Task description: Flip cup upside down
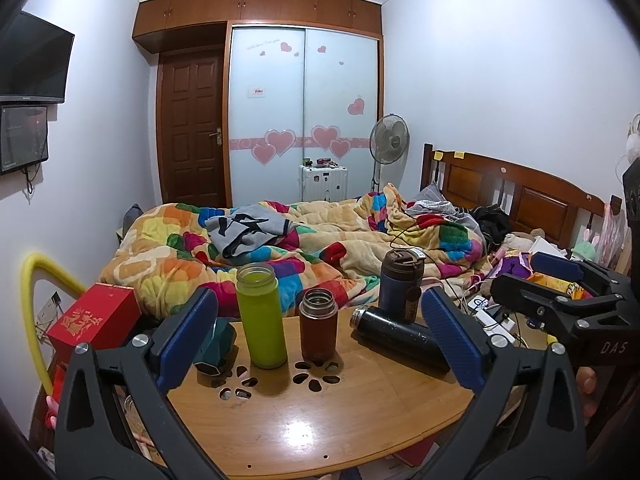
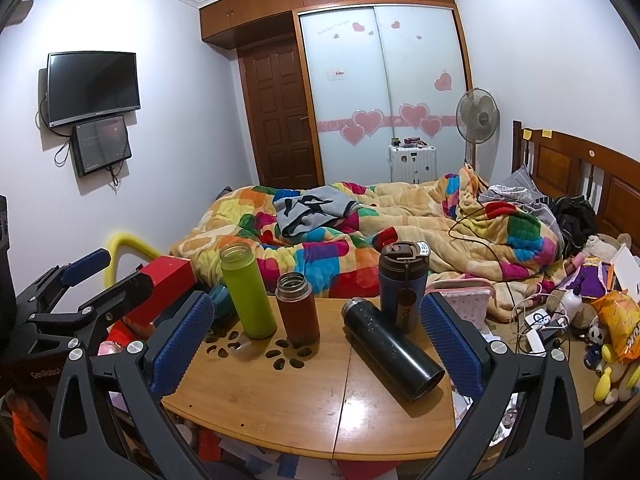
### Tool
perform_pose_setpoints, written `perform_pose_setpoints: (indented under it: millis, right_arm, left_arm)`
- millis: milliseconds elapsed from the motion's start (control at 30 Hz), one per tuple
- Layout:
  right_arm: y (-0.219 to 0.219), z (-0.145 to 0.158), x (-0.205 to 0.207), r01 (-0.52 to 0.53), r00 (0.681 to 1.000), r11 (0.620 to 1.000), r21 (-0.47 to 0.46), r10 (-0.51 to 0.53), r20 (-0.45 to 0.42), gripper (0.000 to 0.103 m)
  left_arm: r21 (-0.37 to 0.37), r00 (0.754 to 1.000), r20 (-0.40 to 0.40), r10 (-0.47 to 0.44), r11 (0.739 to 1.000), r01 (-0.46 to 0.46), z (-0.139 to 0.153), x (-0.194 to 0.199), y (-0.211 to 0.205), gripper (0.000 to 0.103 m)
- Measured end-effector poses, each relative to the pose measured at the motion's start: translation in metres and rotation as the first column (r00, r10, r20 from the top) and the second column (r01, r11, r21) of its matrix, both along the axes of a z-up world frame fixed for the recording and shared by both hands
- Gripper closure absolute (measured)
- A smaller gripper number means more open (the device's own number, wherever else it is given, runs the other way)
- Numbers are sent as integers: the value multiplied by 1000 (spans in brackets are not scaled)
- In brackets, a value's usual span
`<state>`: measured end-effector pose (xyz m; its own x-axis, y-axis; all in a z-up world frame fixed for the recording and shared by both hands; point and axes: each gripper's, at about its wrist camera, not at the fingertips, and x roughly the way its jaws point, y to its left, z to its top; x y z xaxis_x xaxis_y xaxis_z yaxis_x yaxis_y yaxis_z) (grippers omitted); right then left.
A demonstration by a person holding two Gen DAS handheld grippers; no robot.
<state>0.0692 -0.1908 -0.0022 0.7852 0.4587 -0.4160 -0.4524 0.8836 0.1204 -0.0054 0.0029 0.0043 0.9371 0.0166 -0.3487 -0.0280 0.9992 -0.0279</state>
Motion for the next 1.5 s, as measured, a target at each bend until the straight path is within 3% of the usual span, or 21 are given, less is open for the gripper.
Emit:
perform_pose_setpoints:
  millis: [1500]
  right_arm:
    - [12,-2,-5,-10,1000,1000,-10,10,2,0]
  left_arm:
    - [17,1000,14,-8,1000,8,3,-2,-6,0]
